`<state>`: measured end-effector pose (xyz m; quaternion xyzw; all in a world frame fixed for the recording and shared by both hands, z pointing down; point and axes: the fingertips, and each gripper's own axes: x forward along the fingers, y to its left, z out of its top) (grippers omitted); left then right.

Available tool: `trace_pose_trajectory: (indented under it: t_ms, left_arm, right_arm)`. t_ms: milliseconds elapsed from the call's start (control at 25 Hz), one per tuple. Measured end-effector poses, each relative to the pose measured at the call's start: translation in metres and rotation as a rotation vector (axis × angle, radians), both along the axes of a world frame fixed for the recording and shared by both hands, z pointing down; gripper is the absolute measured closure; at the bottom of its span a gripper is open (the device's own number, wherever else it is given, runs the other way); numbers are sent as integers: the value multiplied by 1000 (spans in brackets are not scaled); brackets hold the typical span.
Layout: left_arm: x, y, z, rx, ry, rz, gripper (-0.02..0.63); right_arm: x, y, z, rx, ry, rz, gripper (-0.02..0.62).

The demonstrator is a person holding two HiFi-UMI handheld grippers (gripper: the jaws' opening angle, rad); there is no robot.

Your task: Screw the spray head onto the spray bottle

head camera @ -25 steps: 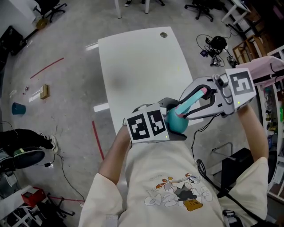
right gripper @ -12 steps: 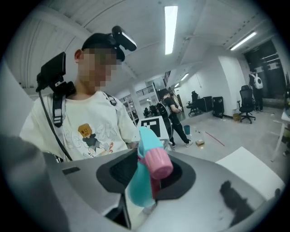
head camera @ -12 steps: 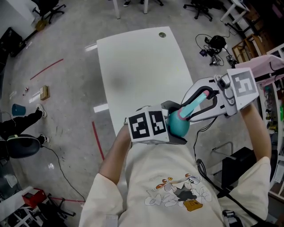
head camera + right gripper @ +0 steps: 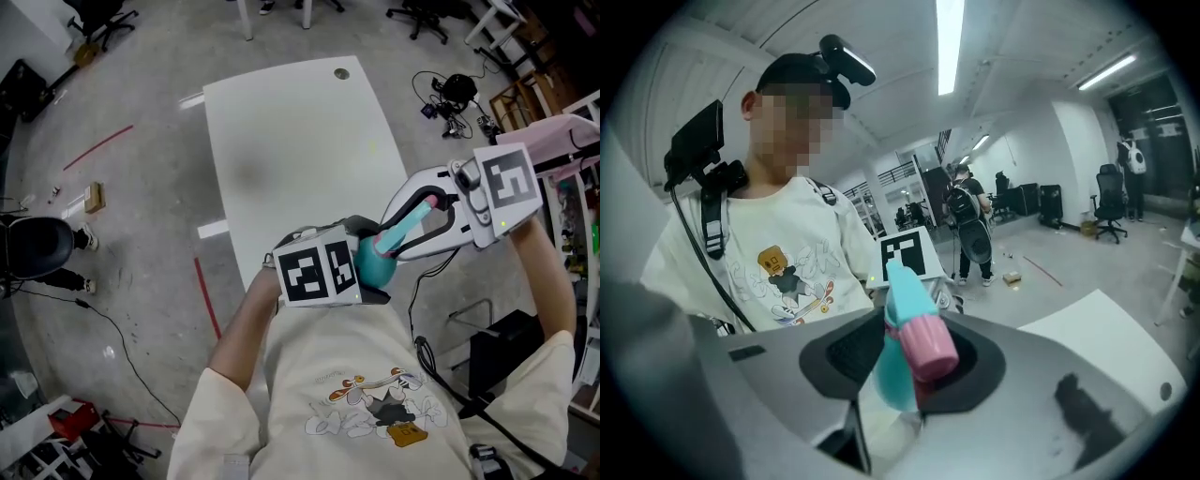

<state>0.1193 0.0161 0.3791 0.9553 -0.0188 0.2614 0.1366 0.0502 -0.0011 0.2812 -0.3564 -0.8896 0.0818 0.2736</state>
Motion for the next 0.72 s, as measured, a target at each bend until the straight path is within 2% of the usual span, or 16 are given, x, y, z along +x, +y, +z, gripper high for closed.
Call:
trace_pose_trajectory:
  t_ms: [200, 320, 560, 720]
  left_arm:
    - [-8, -8, 12, 22, -121, -64, 189]
    - [-10, -14, 22, 13, -168, -102, 189]
    - [-24, -41, 35, -19, -213, -261, 189]
    - [-39, -65, 49, -6, -265, -410, 189]
  right_arm:
    - [1, -1, 9, 56, 76, -11, 467]
    - [1, -6, 18, 96, 128, 20, 468]
    - [-11, -29, 31, 168, 144, 159, 467]
    - [-22, -47, 43, 212, 175, 309, 466]
